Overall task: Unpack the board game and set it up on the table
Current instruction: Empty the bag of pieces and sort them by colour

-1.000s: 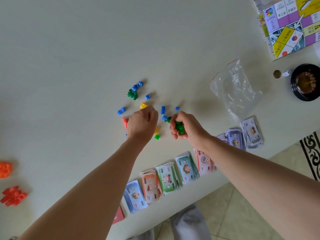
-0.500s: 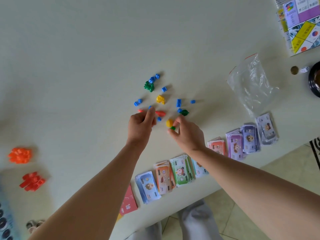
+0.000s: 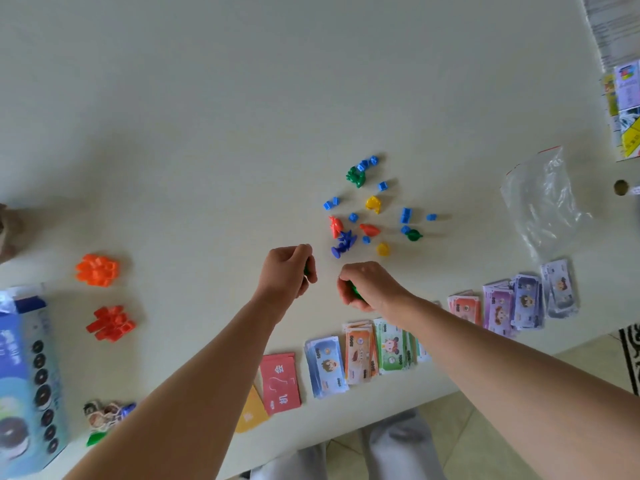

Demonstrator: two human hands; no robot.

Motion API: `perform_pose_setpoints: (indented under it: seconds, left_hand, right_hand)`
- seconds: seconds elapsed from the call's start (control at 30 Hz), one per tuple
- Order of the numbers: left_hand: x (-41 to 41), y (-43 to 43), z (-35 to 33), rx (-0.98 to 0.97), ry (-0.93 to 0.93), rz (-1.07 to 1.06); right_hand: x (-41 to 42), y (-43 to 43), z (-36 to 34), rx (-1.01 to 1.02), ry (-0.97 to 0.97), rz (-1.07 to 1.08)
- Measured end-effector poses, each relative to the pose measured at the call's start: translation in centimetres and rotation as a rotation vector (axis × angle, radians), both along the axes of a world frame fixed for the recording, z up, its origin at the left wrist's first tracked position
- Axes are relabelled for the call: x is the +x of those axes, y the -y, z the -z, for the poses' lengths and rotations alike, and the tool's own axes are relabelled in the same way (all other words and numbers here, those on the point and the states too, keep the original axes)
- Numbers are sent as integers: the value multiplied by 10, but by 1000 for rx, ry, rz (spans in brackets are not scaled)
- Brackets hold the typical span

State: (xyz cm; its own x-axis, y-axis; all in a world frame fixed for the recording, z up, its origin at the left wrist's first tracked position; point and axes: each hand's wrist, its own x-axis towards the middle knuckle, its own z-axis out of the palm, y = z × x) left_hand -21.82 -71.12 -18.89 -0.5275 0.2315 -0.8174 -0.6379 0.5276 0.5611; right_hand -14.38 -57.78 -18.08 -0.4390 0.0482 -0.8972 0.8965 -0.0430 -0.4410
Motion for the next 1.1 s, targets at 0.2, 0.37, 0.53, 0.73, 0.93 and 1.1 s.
perform_pose_setpoints:
  seconds: [0.2, 0.37, 0.53, 0.73, 0.93, 1.1]
  left_hand:
    - [-15, 56, 7, -346, -240, 200]
    - [-47, 103, 12, -457, -361, 194]
    - [-94, 148, 14, -502, -481, 200]
    - [-140, 182, 29, -515, -634, 299]
    - [-155, 194, 40, -505, -824, 425]
    - [-141, 201, 56, -592, -1015, 459]
  right_hand:
    - [-48, 51, 6, 153, -90, -185]
    - [-97, 97, 16, 236, -153, -291]
    - [-146, 148, 25, 326, -231, -390]
    - [-200, 191, 40, 576, -515, -469]
    - [-228, 214, 49, 712, -776, -660]
    - [-218, 216, 63, 829, -923, -682]
